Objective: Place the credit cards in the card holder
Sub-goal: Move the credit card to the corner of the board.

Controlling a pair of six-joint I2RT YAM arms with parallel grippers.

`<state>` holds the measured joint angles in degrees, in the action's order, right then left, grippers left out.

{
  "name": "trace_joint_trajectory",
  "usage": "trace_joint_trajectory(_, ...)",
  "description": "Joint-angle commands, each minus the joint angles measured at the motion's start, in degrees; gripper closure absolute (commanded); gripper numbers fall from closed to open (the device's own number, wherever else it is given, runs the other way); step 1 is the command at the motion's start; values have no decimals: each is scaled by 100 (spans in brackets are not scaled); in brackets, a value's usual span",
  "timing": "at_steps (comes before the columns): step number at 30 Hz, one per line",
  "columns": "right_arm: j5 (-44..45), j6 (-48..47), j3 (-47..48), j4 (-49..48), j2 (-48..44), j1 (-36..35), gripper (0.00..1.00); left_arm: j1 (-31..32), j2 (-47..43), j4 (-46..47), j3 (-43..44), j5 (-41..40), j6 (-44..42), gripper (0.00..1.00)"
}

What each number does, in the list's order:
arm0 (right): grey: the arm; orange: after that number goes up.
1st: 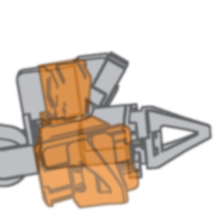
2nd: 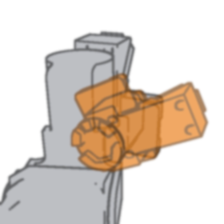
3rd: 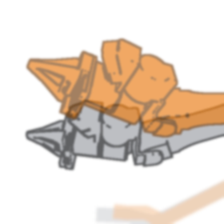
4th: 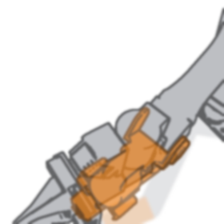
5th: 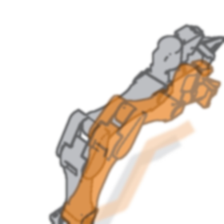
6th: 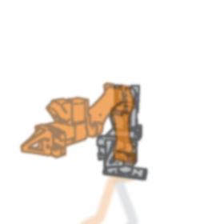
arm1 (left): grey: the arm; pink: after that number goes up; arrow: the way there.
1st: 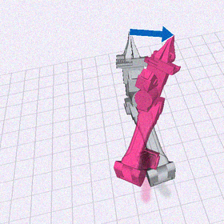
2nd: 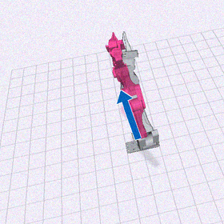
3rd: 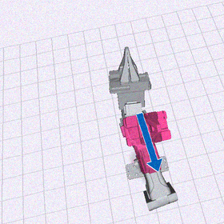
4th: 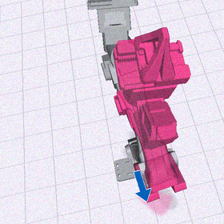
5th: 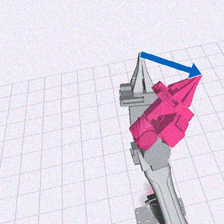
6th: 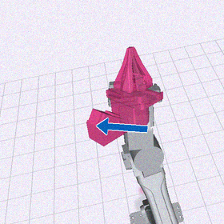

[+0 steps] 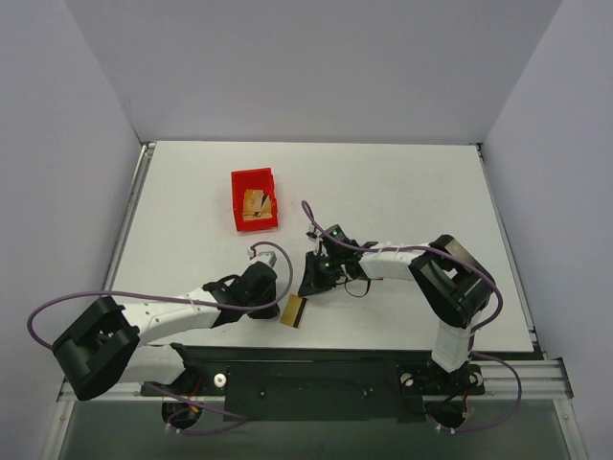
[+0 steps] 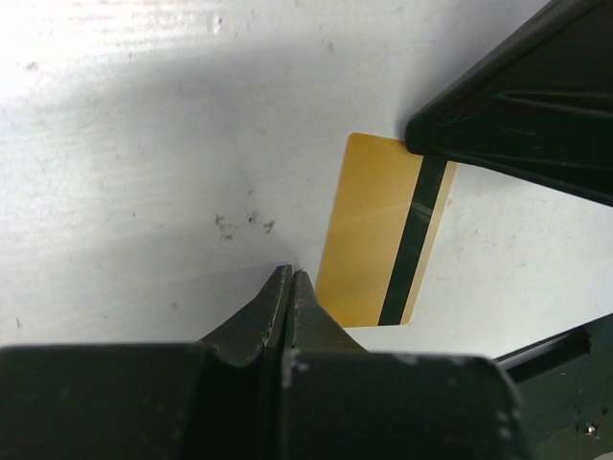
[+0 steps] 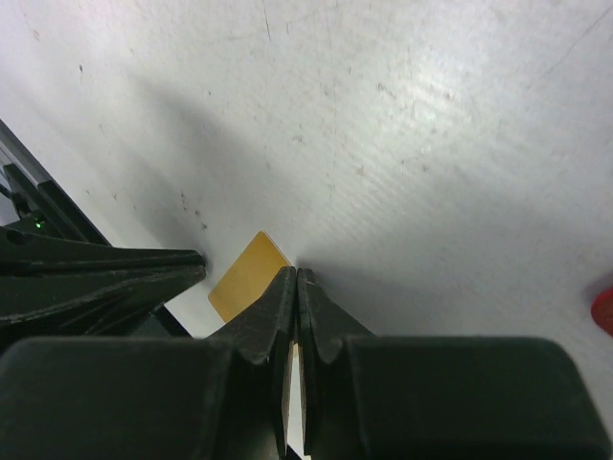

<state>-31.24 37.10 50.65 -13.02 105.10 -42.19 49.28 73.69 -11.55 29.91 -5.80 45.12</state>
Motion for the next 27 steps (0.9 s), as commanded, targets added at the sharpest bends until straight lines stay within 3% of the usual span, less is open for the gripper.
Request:
trace_joint_trajectory(1,189,-318,-363,792,-42,-104,100,170,-311,-374,-284,-219,312,100)
trace_joint_trajectory(12,83,-247,-372,669,28,-307,100,451,-285,-338,-363,-307,497,100)
trace_joint_trajectory(27,-22,-318,-381,1002,-165,-588,100,1251,-970,-866,-759,-421,1209,100)
